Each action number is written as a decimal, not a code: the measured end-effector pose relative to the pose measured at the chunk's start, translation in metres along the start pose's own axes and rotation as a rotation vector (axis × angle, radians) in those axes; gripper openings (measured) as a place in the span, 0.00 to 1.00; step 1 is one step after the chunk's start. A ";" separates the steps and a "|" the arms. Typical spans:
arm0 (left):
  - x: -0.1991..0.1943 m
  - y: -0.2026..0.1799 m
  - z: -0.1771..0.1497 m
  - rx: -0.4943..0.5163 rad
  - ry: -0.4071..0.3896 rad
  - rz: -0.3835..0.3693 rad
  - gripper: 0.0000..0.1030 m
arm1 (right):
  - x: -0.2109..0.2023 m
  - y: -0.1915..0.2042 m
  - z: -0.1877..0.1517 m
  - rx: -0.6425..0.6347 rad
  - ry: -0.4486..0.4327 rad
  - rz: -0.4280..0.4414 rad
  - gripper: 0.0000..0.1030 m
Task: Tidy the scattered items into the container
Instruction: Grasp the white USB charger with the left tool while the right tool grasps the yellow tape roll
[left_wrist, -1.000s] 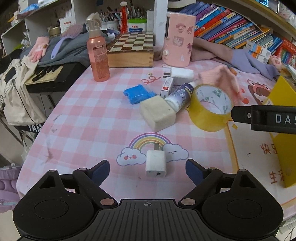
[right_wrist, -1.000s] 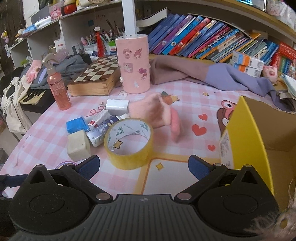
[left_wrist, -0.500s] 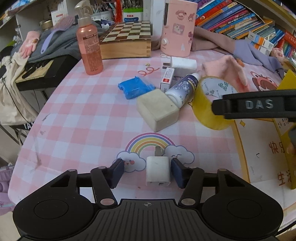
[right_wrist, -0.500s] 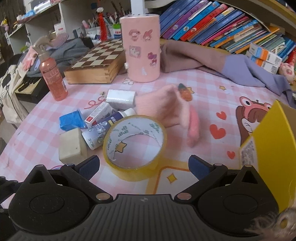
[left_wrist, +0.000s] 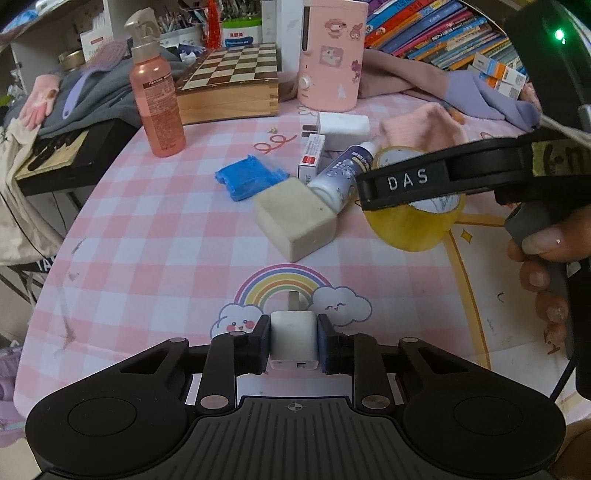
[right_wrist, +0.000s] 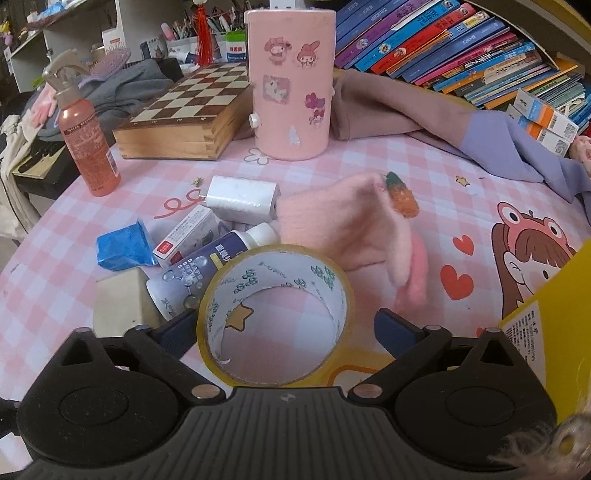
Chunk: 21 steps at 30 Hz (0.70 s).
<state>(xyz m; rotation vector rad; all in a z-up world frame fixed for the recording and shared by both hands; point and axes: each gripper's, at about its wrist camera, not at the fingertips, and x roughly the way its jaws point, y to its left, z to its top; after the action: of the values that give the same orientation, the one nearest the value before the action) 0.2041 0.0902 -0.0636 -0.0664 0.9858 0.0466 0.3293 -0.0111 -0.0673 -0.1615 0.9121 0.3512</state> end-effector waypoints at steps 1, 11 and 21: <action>0.000 0.001 0.000 -0.005 0.000 -0.003 0.23 | 0.001 -0.001 0.000 0.001 0.003 0.014 0.86; -0.008 -0.001 0.006 -0.001 -0.033 -0.025 0.23 | -0.018 -0.011 -0.001 0.027 -0.004 0.044 0.81; -0.035 -0.005 0.030 0.013 -0.160 -0.047 0.23 | -0.082 -0.027 -0.012 0.039 -0.128 0.071 0.81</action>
<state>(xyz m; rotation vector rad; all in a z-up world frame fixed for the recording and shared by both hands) 0.2100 0.0876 -0.0176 -0.0729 0.8245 0.0027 0.2843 -0.0585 -0.0091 -0.0698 0.7992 0.4051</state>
